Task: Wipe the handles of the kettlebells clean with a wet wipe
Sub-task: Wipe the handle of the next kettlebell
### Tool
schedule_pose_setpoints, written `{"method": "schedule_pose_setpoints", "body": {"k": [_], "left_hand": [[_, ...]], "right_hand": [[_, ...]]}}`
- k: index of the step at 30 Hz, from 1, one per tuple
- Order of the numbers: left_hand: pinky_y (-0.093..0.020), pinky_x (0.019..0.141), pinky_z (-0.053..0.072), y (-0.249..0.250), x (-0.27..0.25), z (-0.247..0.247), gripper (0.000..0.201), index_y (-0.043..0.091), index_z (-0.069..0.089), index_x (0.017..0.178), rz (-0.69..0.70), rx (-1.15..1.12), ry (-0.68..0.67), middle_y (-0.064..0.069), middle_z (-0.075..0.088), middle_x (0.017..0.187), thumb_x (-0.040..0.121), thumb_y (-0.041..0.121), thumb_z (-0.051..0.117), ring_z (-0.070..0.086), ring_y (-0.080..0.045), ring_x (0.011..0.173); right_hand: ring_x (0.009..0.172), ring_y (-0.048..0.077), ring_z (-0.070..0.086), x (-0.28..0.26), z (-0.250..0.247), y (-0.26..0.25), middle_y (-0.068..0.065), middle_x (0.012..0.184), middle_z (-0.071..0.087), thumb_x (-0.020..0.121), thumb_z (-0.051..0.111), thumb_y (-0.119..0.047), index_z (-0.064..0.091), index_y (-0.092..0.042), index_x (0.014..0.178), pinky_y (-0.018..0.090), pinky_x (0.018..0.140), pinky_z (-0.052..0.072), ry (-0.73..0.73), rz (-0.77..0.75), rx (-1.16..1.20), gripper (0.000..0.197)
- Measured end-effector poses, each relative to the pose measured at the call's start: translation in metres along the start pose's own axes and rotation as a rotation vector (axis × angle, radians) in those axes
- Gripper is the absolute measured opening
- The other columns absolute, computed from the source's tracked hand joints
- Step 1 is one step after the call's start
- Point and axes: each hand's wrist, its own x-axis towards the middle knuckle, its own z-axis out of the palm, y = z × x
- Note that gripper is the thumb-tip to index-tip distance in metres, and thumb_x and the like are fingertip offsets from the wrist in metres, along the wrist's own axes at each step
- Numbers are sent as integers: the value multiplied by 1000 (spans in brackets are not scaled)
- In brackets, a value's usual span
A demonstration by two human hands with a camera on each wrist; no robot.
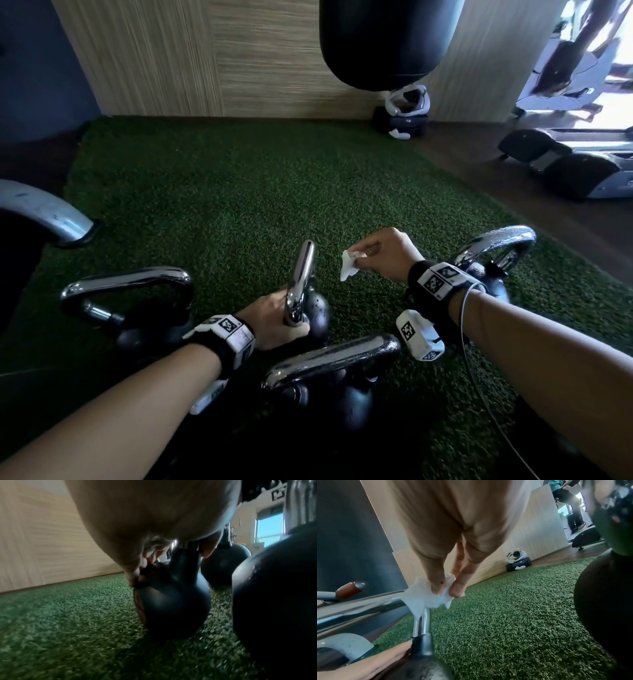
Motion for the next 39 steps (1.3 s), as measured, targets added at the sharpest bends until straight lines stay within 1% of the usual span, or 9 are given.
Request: {"method": "schedule_pose_setpoints", "body": {"k": [2,4,8,13,19,27,31,35,39], "left_hand": [[-26,82,50,-6,-3,-1,15,22,59,98,14,17,14,2,59,100,90,21,71,60,-19,90],[-29,93,52,-12,-1,8,48,10,59,128,38,84,42,-6,60,124,87,28,77,62,-22,109],[-41,114,44,-21,4,24,108,26,23,160,20,119,85,-3,39,158,75,62,80,48,-24,139],[-38,117,38,-18,10,28,103,20,18,161,-11,192,80,-3,31,163,84,60,73,37,-25,146],[-36,115,41,-22,14,34,98,30,24,157,-70,46,149,2,39,155,79,51,80,47,-22,138],[-36,113,41,-22,16,36,105,24,23,158,-88,28,186,0,41,153,75,45,84,47,-23,137],[-31,113,40,-25,16,36,104,24,27,156,-110,-5,197,3,43,154,73,47,85,48,-20,138],[-22,107,37,-21,13,32,94,27,34,153,-149,-23,197,6,46,150,76,47,84,51,-16,133],[-26,108,41,-21,13,34,95,25,37,150,-171,-36,198,5,49,148,72,49,86,56,-18,128]], "right_hand": [[71,2,64,7,4,-2,-8,83,75,77,90,-19,83,-24,99,8,61,48,-40,28,-50,24],[72,8,71,18,9,-5,-4,81,76,76,90,-18,83,-22,97,20,67,58,-74,82,-100,22],[84,23,77,41,28,-18,8,91,79,77,90,-13,81,-13,96,39,81,65,-107,170,-139,21],[66,22,76,50,64,-28,14,78,78,81,85,-2,77,-5,86,30,60,65,-205,274,-67,10],[62,23,73,54,83,-25,12,67,72,78,79,12,68,-12,62,41,73,66,-254,281,-64,31],[77,35,77,46,77,-18,25,90,76,78,81,12,69,-2,81,38,66,67,-142,347,311,18],[70,26,77,54,75,-29,17,81,78,81,81,7,74,-4,82,39,74,66,-192,394,282,12],[54,9,69,63,68,-33,9,76,71,87,72,6,73,-5,89,22,61,60,-116,367,346,11],[70,20,70,60,76,-29,11,77,70,86,72,7,68,-8,83,36,81,65,-142,401,353,16]]}}
